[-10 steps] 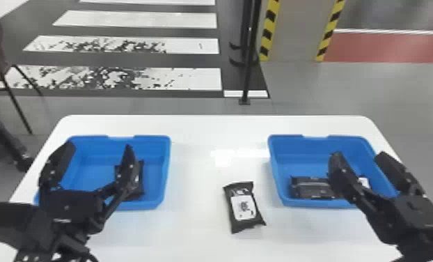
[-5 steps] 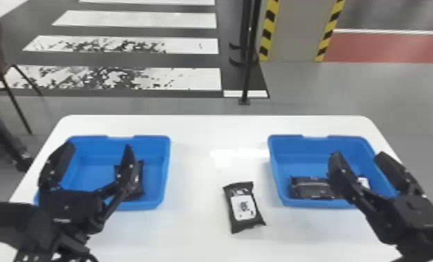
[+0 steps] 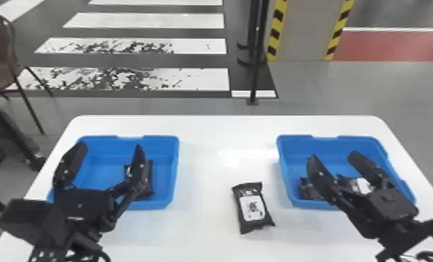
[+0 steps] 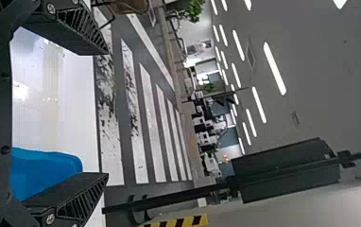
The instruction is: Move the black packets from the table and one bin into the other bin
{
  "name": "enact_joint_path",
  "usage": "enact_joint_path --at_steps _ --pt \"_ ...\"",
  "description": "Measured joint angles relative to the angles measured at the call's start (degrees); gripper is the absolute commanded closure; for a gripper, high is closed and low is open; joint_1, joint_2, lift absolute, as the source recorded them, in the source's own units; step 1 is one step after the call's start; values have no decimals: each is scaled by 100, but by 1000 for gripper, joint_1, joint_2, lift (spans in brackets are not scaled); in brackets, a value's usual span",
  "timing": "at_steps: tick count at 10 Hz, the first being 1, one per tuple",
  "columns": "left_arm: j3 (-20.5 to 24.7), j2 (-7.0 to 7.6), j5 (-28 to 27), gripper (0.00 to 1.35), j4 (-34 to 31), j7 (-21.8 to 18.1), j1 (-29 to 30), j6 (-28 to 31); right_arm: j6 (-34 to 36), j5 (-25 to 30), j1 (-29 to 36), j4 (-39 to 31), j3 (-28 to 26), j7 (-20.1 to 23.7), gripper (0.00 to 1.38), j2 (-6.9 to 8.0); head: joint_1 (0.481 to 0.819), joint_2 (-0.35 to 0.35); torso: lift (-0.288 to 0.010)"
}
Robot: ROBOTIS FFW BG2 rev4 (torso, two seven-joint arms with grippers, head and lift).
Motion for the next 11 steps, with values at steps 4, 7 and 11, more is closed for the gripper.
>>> enact_joint_path --at_steps 4,7,11 --pt "-1 -8 50 96 0 0 -21 137 1747 625 -1310 564 712 404 101 -205 695 111 -110" --pt "-23 -1 135 96 0 0 -41 275 3143 1078 -2241 939 1491 478 101 -361 695 166 -110" --pt "-45 3 181 96 0 -34 -52 347 4439 1117 -2884 1318 2024 484 99 -473 695 183 -110"
